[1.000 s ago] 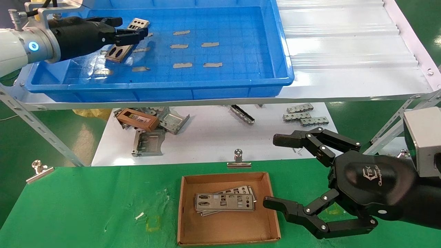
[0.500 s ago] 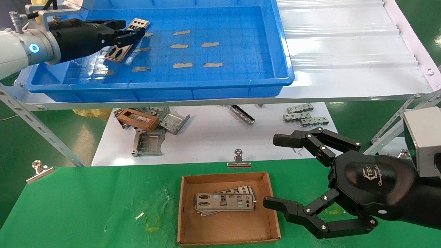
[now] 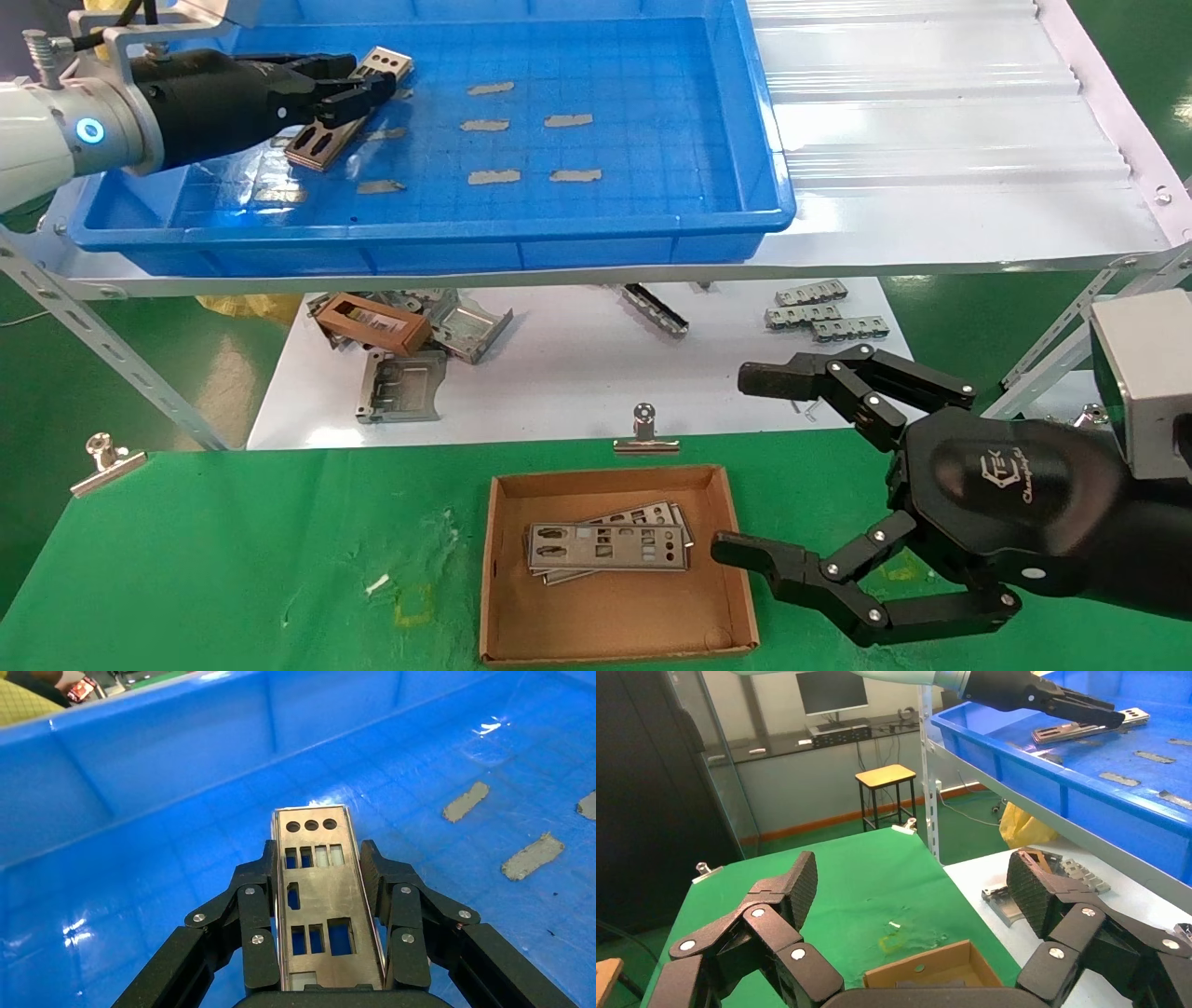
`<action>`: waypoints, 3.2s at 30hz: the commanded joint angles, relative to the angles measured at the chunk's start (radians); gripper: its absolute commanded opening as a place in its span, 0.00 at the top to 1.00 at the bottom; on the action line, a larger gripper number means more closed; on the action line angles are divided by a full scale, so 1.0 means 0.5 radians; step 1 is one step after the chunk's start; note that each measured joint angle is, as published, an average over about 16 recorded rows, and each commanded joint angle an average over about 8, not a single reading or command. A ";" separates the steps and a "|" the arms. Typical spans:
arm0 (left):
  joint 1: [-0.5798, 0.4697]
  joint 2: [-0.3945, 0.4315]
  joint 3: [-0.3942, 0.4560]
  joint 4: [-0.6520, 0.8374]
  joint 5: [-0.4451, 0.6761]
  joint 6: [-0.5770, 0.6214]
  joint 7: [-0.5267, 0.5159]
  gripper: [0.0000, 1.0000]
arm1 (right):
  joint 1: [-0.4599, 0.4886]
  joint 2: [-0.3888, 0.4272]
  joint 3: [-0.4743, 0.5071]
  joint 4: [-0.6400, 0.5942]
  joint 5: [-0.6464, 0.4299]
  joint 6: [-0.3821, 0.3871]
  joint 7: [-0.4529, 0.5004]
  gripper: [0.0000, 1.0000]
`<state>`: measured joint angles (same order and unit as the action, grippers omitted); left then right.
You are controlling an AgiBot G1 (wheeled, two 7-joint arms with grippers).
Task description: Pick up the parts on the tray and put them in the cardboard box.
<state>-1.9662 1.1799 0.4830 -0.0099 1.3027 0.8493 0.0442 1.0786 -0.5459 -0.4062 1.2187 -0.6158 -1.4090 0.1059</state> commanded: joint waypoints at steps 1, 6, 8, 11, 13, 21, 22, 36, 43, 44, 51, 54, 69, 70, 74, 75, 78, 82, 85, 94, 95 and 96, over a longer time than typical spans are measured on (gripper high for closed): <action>-0.004 -0.003 -0.002 -0.006 -0.002 0.003 0.007 1.00 | 0.000 0.000 0.000 0.000 0.000 0.000 0.000 0.00; -0.030 -0.017 -0.014 -0.020 -0.020 0.033 0.021 1.00 | 0.000 0.000 0.000 0.000 0.000 0.000 0.000 0.00; -0.036 -0.017 -0.021 -0.026 -0.030 0.060 0.026 1.00 | 0.000 0.000 0.000 0.000 0.000 0.000 0.000 0.00; -0.045 -0.020 -0.035 -0.038 -0.052 0.119 0.036 1.00 | 0.000 0.000 0.000 0.000 0.000 0.000 0.000 0.00; -0.051 -0.024 -0.049 -0.049 -0.073 0.174 0.042 1.00 | 0.000 0.000 0.000 0.000 0.000 0.000 0.000 0.00; -0.115 -0.148 -0.085 -0.109 -0.138 0.757 0.012 1.00 | 0.000 0.000 0.000 0.000 0.000 0.000 0.000 0.00; -0.123 -0.167 -0.084 -0.116 -0.139 0.857 0.003 1.00 | 0.000 0.000 0.000 0.000 0.000 0.000 0.000 0.00; -0.029 -0.226 -0.005 -0.376 -0.181 1.515 -0.036 1.00 | 0.000 0.000 0.000 0.000 0.000 0.000 0.000 0.00; 0.275 -0.399 0.229 -1.083 -0.472 1.523 -0.179 1.00 | 0.000 0.000 0.000 0.000 0.000 0.000 0.000 0.00; 0.323 -0.434 0.279 -1.196 -0.522 1.520 -0.194 1.00 | 0.000 0.000 0.000 0.000 0.000 0.000 0.000 0.00; 0.568 -0.538 0.614 -1.567 -0.637 1.451 -0.050 1.00 | 0.000 0.000 0.000 0.000 0.000 0.000 0.000 0.00; 0.639 -0.473 0.701 -1.521 -0.530 1.344 0.142 1.00 | 0.000 0.000 0.000 0.000 0.000 0.000 0.000 0.00; 0.940 0.054 0.810 -0.945 -0.286 0.827 0.707 0.99 | 0.000 0.000 0.000 0.000 0.000 0.000 0.000 0.00; 0.938 0.078 0.813 -0.906 -0.282 0.827 0.724 0.95 | 0.000 0.000 0.000 0.000 0.000 0.000 0.000 0.00; 0.926 0.160 0.823 -0.760 -0.271 0.827 0.797 0.48 | 0.000 0.000 0.000 0.000 0.000 0.000 0.000 0.00; 0.921 0.176 0.824 -0.728 -0.269 0.828 0.813 0.35 | 0.000 0.000 0.000 0.000 0.000 0.000 0.000 0.00; 0.899 0.215 0.832 -0.640 -0.256 0.840 0.870 0.02 | 0.000 0.000 0.000 0.000 0.000 0.000 0.000 0.00; 0.871 0.243 0.842 -0.552 -0.237 0.848 0.957 0.00 | 0.000 0.000 0.000 0.000 0.000 0.000 0.000 0.00; 0.858 0.256 0.843 -0.497 -0.234 0.857 1.008 0.00 | 0.000 0.000 0.000 0.000 0.000 0.000 0.000 0.00; 0.827 0.268 0.811 -0.375 -0.291 0.972 1.071 0.00 | 0.000 0.000 0.000 0.000 0.000 0.000 0.000 0.00; 0.823 0.264 0.805 -0.366 -0.304 0.996 1.075 0.00 | 0.000 0.000 0.000 0.000 0.000 0.000 0.000 0.00; 0.820 0.258 0.797 -0.358 -0.317 1.023 1.078 0.00 | 0.000 0.000 0.000 0.000 0.000 0.000 0.000 0.00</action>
<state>-1.5529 1.3038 0.8771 -0.1895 1.1367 1.3738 0.5768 1.0786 -0.5459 -0.4063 1.2187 -0.6158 -1.4090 0.1059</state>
